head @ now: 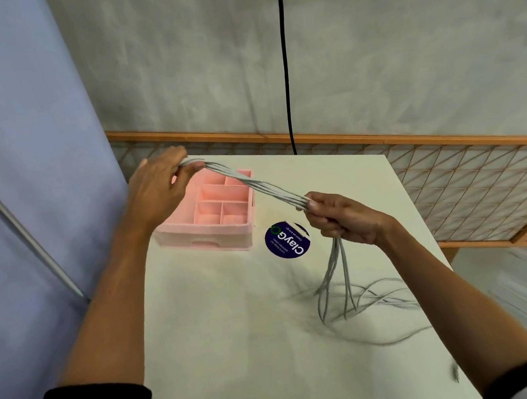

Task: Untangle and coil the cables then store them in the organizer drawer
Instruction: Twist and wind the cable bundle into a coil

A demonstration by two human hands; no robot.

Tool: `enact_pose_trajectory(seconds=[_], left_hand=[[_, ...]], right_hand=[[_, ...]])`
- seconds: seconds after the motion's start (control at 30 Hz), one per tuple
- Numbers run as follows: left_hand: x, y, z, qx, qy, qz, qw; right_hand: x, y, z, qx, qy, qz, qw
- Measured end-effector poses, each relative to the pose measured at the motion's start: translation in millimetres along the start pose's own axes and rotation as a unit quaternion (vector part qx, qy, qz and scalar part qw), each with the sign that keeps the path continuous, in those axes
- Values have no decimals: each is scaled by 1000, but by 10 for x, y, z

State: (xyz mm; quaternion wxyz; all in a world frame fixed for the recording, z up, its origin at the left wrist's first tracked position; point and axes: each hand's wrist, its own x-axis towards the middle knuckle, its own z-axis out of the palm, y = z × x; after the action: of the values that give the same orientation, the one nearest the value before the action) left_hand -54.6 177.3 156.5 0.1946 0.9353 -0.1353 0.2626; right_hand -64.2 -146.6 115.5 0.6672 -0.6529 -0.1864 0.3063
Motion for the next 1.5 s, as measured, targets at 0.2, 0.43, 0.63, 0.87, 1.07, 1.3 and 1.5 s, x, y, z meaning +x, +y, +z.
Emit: enact_pose_trajectory(seconds=[0.2, 0.43, 0.63, 0.87, 1.07, 1.3, 1.5], left_hand=[[-29, -10, -34, 3, 19, -27, 999], [-106, -57, 12, -9, -1, -38, 999], [-61, 21, 37, -11, -16, -29, 999], [-33, 0, 12, -4, 18, -38, 999], [11, 16, -48, 10, 27, -72, 997], [9, 81, -90, 24, 34, -65, 997], [-16, 55, -29, 23, 32, -57, 998]], right_hand=[[108, 48, 98, -197, 148, 22, 969], [121, -24, -100, 155, 43, 143, 977], [44, 101, -165, 99, -46, 213, 971], [26, 141, 67, -215, 243, -1, 946], [8, 299, 136, -584, 334, -235, 702], [74, 302, 120, -620, 470, -68, 624], [99, 94, 51, -477, 445, 28, 757]])
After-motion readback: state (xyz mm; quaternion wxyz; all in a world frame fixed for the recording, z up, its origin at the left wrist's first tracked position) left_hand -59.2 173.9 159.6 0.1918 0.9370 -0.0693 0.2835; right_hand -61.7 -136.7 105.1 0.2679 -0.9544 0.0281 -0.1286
